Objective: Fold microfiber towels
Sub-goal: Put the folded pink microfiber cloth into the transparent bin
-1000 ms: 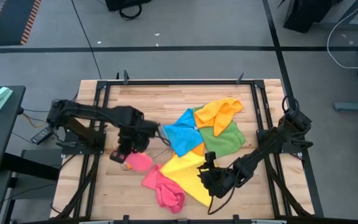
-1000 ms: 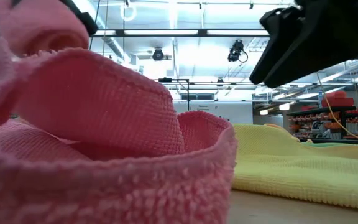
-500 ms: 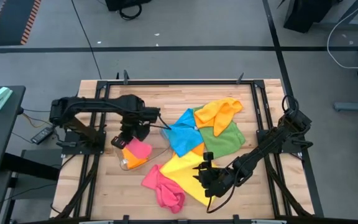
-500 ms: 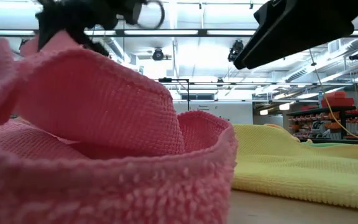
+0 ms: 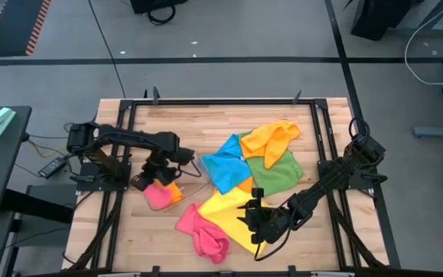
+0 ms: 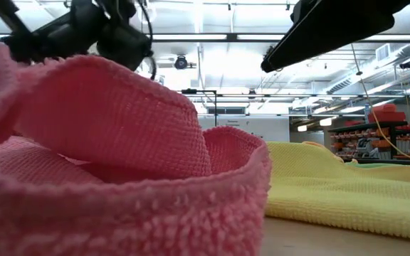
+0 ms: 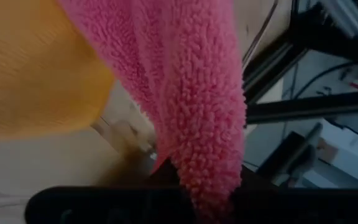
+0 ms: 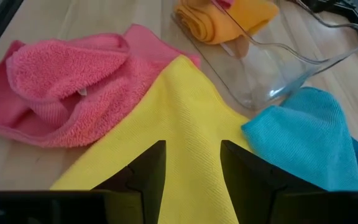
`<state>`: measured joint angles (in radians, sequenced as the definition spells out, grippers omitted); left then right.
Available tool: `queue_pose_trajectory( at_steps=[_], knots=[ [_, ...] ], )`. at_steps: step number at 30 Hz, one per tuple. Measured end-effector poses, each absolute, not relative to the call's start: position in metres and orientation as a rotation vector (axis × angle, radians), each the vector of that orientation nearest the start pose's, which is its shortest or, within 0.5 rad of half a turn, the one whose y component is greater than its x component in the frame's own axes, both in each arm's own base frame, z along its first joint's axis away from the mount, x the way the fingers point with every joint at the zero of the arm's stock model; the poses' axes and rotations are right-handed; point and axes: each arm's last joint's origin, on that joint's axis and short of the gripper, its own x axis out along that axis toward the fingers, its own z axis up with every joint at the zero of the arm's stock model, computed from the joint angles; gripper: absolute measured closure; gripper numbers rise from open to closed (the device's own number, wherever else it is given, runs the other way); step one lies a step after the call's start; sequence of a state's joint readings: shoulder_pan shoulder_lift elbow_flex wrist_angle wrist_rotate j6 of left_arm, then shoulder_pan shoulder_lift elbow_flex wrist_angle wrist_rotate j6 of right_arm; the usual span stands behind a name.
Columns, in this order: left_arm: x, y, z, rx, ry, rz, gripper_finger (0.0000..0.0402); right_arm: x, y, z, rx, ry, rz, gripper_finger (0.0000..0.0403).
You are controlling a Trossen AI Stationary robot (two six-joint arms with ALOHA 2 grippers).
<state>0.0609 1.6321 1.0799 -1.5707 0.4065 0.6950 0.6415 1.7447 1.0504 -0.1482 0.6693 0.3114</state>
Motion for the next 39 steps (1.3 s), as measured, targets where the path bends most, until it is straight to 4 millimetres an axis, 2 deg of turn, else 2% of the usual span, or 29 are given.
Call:
queue_pose_trajectory(
  at_steps=[5,12,15,24,31,34,39],
  knots=[
    [0.227,-0.008,0.209,-0.009,1.823,-0.969,0.0383,0.293,0.196,0.186,-0.224,0.645,-0.136,0.0242],
    [0.247,-0.013,0.237,0.034,1.721,-0.910,0.0383,0.297,0.191,0.186,-0.219,0.647,-0.153,0.0242],
    [0.249,-0.014,0.242,0.007,1.693,-0.913,0.0383,0.297,0.190,0.186,-0.219,0.647,-0.155,0.0242],
    [0.235,-0.017,0.220,-0.115,1.755,-0.971,0.0383,0.296,0.191,0.186,-0.219,0.647,-0.151,0.0242],
    [0.226,-0.018,0.206,-0.094,1.757,-1.086,0.0383,0.294,0.189,0.180,-0.218,0.651,-0.155,0.0242],
    [0.227,-0.017,0.199,0.009,1.748,-1.120,0.0383,0.295,0.188,0.180,-0.210,0.639,-0.156,0.0242],
    [0.235,-0.015,0.192,0.176,1.732,-1.081,0.0369,0.296,0.188,0.180,-0.219,0.634,-0.151,0.0242]
  ],
)
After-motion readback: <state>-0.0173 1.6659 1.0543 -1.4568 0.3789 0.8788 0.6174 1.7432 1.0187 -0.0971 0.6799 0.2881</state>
